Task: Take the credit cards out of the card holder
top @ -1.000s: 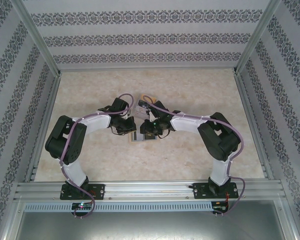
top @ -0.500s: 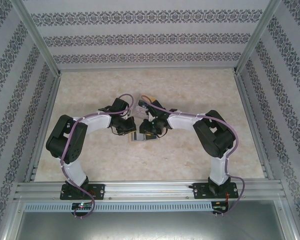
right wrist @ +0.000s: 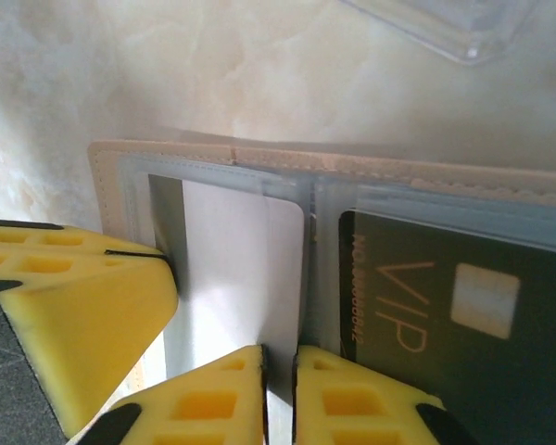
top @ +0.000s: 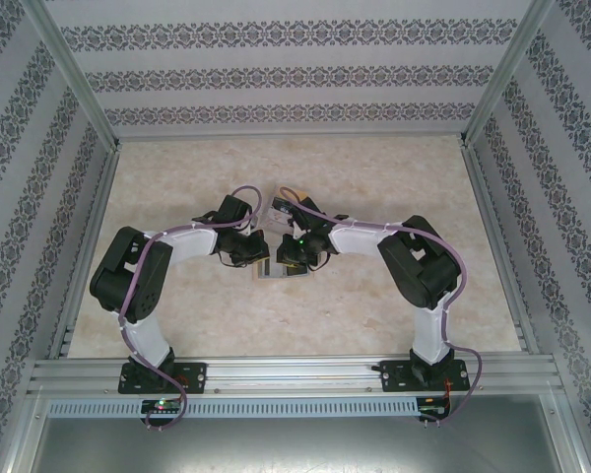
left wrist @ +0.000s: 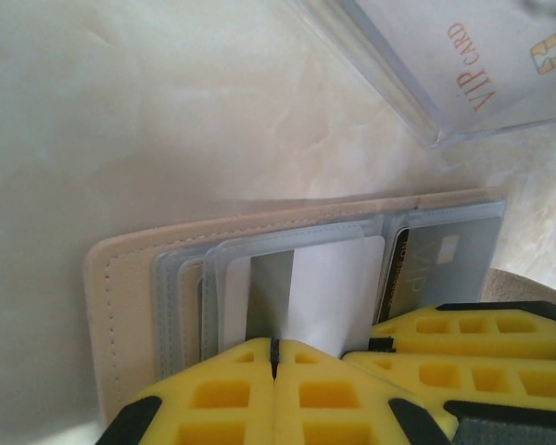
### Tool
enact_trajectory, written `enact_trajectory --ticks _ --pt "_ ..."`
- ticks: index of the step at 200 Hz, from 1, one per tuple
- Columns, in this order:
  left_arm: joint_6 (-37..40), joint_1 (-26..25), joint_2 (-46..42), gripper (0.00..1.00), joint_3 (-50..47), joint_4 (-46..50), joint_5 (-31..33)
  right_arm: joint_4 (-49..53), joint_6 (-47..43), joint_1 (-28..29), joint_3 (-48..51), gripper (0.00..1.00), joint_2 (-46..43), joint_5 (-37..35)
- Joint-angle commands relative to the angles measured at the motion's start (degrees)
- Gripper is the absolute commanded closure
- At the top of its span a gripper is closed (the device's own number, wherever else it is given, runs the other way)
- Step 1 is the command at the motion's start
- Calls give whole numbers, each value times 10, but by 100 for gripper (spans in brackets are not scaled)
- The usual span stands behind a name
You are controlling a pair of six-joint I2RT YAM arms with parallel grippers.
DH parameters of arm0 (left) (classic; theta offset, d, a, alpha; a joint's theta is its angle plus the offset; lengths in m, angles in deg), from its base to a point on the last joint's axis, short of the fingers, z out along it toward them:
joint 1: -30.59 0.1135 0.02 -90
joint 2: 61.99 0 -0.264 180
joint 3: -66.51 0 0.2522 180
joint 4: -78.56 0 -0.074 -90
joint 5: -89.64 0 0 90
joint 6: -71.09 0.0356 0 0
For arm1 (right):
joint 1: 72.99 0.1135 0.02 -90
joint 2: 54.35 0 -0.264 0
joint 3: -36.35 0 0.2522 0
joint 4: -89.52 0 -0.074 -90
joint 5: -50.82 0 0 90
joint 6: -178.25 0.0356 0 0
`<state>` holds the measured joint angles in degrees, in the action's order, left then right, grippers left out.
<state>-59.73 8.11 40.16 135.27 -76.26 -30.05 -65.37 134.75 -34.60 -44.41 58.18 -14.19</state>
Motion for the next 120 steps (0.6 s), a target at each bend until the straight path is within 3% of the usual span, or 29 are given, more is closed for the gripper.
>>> enact_trajectory --ticks 1,62,120 --pt "-4 -3 18 92 -18 24 -1 -17 -2 7 5 89 8 -3" --pt "30 5 -12 86 17 56 -1 -32 -10 -15 53 93 -27 -12" --pt "35 6 21 92 -1 60 -4 -115 -8 -34 91 90 -51 50"
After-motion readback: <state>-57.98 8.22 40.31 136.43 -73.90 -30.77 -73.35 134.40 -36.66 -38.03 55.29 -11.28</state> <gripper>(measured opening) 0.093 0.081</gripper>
